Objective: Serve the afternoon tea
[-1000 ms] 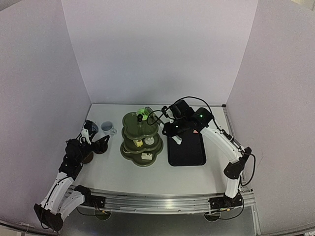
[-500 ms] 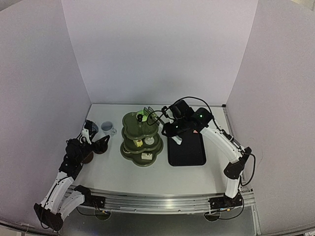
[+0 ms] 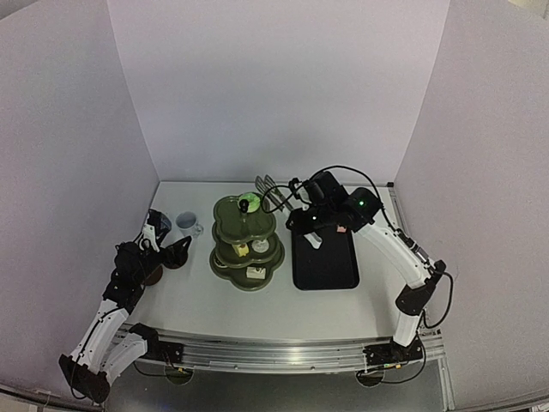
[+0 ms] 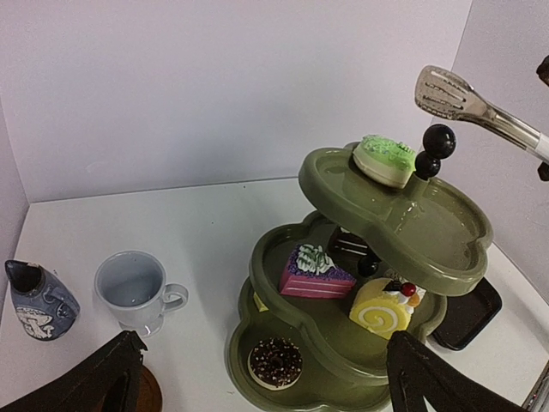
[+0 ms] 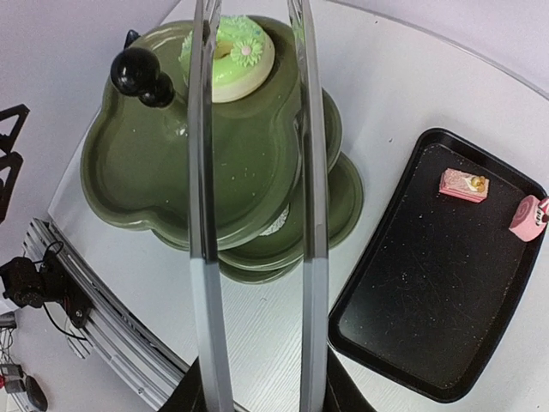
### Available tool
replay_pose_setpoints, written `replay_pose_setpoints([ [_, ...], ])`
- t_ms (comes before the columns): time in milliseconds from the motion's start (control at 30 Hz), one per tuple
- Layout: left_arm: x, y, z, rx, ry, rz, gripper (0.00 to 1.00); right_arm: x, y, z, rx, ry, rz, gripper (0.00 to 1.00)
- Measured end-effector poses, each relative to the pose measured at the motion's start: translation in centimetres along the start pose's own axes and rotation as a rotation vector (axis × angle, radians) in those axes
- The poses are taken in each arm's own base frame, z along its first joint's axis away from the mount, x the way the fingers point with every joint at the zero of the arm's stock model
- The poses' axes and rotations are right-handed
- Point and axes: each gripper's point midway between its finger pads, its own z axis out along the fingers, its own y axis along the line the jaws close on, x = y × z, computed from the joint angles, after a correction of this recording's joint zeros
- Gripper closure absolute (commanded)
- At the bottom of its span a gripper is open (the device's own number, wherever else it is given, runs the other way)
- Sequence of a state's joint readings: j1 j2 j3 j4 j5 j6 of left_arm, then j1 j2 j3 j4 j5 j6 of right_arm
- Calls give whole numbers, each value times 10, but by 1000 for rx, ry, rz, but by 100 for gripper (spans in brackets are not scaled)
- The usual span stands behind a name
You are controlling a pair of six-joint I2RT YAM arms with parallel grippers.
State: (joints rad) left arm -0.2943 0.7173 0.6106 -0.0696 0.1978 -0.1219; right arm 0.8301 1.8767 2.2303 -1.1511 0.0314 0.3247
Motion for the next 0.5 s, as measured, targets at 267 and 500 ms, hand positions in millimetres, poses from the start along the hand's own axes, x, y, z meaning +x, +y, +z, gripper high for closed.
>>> replay_pose_setpoints([
  [267,1,0,1,-1,4,0,1,-5,-60,-36,129,-94,179,67],
  [500,1,0,1,-1,4,1,1,23,-147,-56,308,-95,378,66],
])
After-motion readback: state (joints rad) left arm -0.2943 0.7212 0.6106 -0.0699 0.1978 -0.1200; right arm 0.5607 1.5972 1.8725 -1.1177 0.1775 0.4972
